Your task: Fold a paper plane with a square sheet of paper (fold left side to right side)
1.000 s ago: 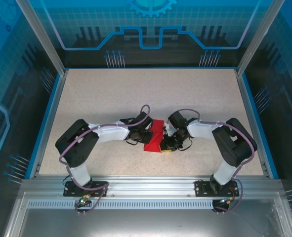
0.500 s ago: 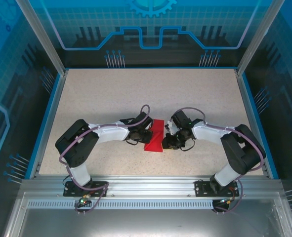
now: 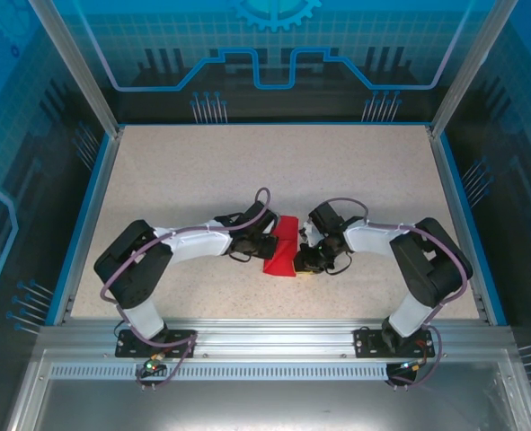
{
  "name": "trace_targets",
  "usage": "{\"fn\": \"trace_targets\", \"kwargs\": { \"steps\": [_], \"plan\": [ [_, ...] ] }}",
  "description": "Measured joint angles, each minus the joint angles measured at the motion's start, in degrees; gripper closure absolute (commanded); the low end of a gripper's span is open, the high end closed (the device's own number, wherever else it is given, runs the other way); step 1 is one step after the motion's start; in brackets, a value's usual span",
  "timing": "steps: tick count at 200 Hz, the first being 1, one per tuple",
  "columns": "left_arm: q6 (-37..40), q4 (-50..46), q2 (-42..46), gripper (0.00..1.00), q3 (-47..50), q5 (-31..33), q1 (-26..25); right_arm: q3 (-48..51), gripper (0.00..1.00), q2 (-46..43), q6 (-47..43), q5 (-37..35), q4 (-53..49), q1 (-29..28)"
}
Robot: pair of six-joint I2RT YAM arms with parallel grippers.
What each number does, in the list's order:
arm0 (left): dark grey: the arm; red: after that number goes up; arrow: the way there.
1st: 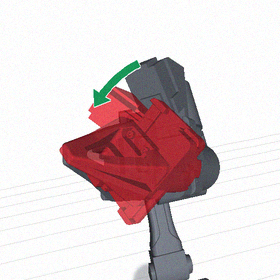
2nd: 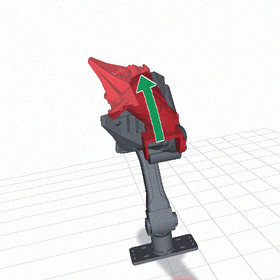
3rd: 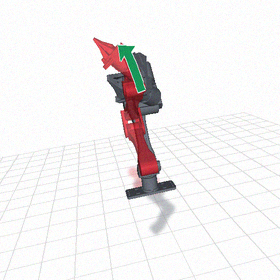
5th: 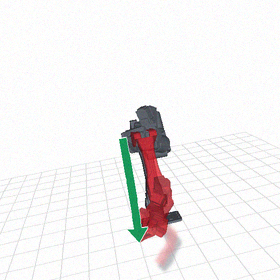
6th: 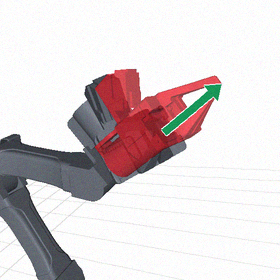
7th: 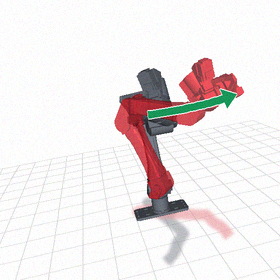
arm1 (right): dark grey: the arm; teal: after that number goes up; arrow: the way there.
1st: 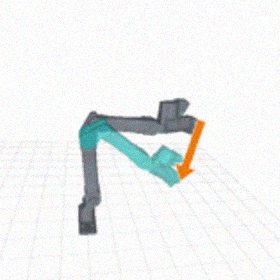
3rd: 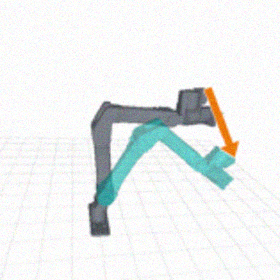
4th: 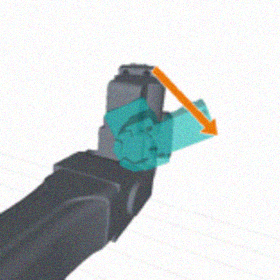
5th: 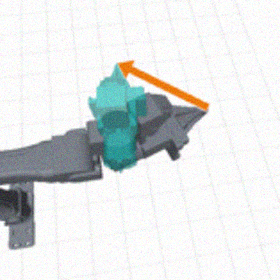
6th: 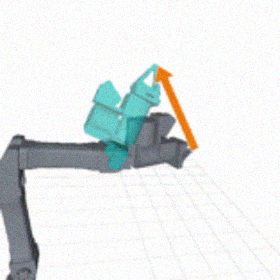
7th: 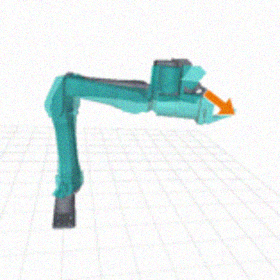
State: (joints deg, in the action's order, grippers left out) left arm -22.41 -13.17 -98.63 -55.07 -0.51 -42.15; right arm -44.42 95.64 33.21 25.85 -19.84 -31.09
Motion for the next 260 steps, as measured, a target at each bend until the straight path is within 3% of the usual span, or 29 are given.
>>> {"fn": "trace_targets", "kwargs": {
  "steps": [169, 260],
  "plan": [
    [0.09, 0.26, -2.99, 0.93, -0.04, 0.0, 0.0, -0.13, 0.85, -2.95, -0.57, -0.35, -1.31, 0.63],
    [0.07, 0.66, -3.02, 0.93, -0.04, 0.0, 0.0, -3.34, 0.86, -3.54, 9.05, 0.2, 9.97, 1.62]
  ]
}}
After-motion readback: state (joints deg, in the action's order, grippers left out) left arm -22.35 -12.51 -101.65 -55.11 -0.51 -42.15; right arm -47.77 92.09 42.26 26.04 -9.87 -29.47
